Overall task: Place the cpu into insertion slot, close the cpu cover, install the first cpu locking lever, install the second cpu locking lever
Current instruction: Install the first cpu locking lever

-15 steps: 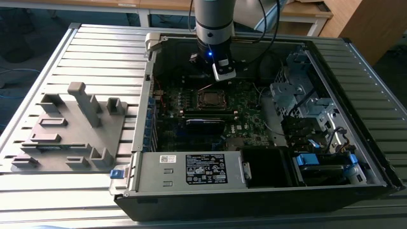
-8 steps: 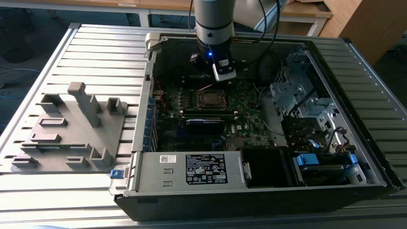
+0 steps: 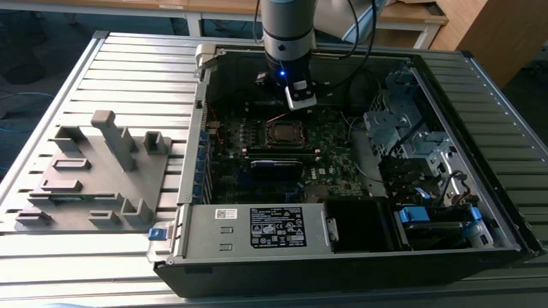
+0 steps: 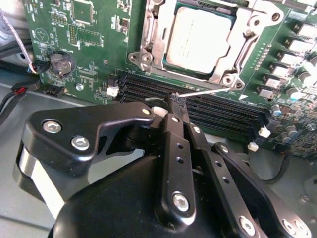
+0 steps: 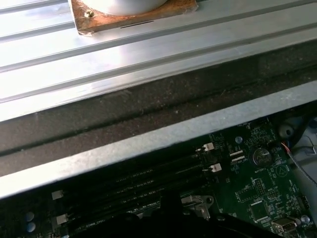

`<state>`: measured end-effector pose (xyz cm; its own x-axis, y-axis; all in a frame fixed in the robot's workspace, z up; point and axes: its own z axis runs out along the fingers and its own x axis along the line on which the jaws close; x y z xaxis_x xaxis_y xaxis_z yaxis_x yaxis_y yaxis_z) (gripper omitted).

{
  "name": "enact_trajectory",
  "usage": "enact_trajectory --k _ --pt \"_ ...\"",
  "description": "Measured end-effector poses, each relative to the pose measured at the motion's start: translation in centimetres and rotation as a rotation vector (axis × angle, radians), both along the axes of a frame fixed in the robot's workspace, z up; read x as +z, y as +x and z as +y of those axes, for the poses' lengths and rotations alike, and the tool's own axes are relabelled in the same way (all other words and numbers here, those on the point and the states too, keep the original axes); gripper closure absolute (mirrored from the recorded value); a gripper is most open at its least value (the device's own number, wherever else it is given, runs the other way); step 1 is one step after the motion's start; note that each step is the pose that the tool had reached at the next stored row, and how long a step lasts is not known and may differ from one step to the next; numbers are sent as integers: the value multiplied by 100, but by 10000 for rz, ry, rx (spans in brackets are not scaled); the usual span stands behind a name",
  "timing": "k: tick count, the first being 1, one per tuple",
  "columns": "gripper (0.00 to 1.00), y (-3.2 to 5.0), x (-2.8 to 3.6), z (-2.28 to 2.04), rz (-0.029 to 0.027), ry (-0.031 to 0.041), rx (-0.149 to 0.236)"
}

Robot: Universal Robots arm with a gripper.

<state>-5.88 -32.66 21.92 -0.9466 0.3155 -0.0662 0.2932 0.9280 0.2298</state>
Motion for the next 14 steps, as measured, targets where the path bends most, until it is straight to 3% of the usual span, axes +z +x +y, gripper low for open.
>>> enact_trajectory --k 10,14 --pt "89 -7 -28 -1 2 -3 -859" --pt "89 -17 -33 3 1 0 -1033"
